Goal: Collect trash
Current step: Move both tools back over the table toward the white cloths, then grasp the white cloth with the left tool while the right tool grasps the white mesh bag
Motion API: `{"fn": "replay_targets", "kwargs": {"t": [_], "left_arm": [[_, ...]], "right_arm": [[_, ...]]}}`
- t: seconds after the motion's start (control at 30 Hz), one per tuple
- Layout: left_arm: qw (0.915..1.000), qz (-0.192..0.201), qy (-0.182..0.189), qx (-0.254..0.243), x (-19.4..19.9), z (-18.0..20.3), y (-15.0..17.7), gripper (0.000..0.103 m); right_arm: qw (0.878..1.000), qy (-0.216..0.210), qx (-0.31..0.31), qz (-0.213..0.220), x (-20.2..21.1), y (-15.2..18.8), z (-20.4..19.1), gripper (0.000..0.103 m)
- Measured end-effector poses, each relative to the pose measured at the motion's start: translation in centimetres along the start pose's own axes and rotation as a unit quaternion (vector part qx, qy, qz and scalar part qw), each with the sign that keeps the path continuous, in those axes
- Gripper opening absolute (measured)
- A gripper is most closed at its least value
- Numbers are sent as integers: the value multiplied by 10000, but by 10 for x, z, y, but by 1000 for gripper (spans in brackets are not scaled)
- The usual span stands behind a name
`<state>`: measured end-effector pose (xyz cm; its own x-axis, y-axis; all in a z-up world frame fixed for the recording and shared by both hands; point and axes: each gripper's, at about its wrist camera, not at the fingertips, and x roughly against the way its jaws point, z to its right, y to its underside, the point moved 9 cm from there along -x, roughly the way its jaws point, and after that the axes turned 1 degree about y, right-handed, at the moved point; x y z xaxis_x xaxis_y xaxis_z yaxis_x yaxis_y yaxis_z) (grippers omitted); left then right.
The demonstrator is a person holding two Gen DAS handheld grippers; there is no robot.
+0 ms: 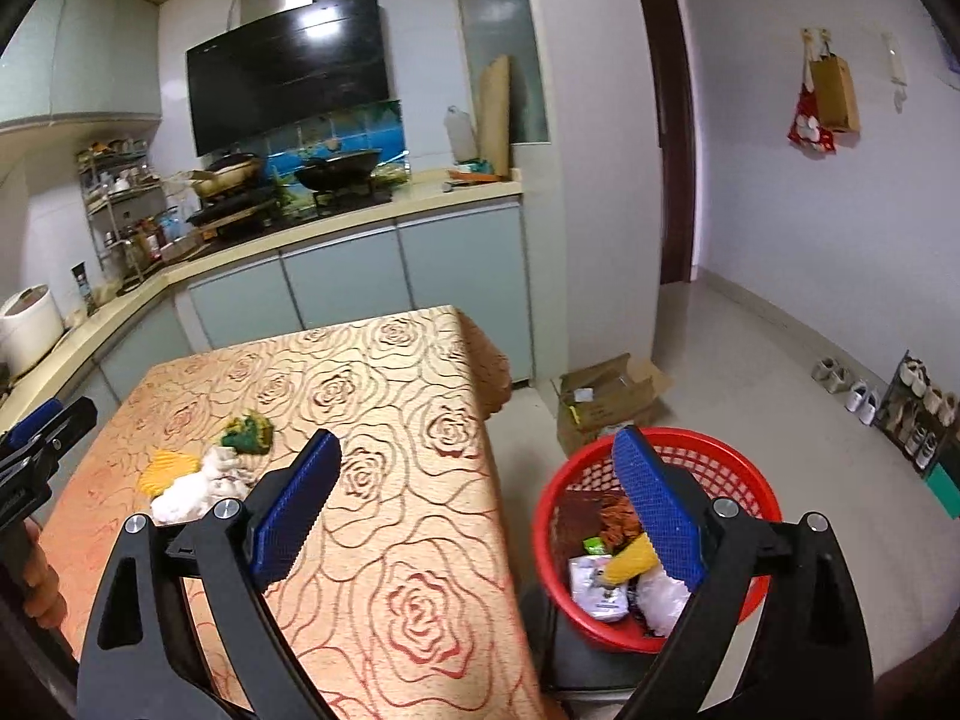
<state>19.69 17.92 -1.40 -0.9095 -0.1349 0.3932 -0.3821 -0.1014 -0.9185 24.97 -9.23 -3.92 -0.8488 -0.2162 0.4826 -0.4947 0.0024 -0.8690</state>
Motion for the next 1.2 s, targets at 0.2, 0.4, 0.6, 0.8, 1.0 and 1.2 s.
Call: {"fn": "replay_targets", "kwargs": {"t": [0.2, 0.4, 0.6, 0.8, 1.0, 1.2], "left_arm": [[9965, 16, -719, 415, 15, -75, 6, 91], [9919, -16, -1086, 663, 24, -120, 18, 91], [9911, -250, -1127, 665, 10, -129, 33, 91], [9925, -441, -906, 690, -9, -127, 44, 91], [9963, -679, -418, 336, -33, -95, 56, 91], [9953, -970, -71, -8, -61, -67, 72, 91]], "right_arm": [[9998, -198, 41, -74, -6, 3, -19, 89], [9989, -398, 167, -177, -14, 6, -43, 89], [9980, -498, 253, -297, -25, 11, -59, 89], [9972, -514, 329, -440, -38, 18, -72, 89], [9968, -512, 326, -512, -48, 19, -78, 89], [9968, -470, 297, -567, -55, 21, -75, 89]]}}
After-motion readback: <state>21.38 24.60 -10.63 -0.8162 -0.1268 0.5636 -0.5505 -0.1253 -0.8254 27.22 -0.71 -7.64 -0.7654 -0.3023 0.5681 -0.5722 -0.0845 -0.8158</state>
